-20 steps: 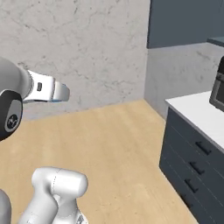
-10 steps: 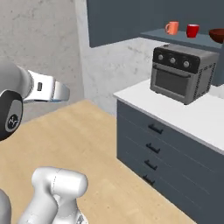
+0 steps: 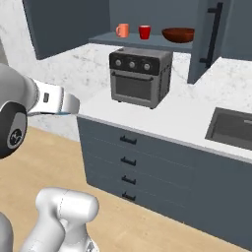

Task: Gather all objects into one cabinet and sort the glasses and bowls to opposite sides.

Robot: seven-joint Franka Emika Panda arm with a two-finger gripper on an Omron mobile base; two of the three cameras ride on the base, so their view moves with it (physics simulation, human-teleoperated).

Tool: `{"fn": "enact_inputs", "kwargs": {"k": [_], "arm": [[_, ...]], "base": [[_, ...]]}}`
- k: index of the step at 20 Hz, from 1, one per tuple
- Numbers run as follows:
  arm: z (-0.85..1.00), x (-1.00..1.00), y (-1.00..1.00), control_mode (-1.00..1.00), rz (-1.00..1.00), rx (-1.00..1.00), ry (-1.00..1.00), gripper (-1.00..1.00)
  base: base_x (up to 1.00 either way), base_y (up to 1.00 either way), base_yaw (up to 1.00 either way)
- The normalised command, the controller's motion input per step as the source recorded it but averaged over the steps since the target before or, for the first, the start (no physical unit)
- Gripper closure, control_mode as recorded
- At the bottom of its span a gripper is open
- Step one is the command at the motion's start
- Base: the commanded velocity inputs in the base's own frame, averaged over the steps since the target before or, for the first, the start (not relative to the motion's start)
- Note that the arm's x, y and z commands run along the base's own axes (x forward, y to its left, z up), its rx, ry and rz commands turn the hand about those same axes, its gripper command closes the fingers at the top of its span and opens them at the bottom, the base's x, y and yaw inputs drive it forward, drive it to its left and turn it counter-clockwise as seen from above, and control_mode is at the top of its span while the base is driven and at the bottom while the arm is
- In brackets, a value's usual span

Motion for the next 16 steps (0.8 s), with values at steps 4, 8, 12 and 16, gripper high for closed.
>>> {"fn": "enact_inputs", "kwargs": {"k": [4,8,12,16], "arm": [[0.0,0.0,0.0,1.0,0.0,0.0,0.0,1.0],[0.0,0.0,0.0,1.0,0.0,0.0,0.0,1.0],[0.0,0.0,0.0,1.0,0.0,0.0,0.0,1.0],[0.0,0.0,0.0,1.0,0.0,0.0,0.0,1.0]], "base": [[0.28,0.8,-0.35],[0.31,0.92,-0.33],[0.5,0.62,-0.29],[0.67,-0.18,-0.16]]}}
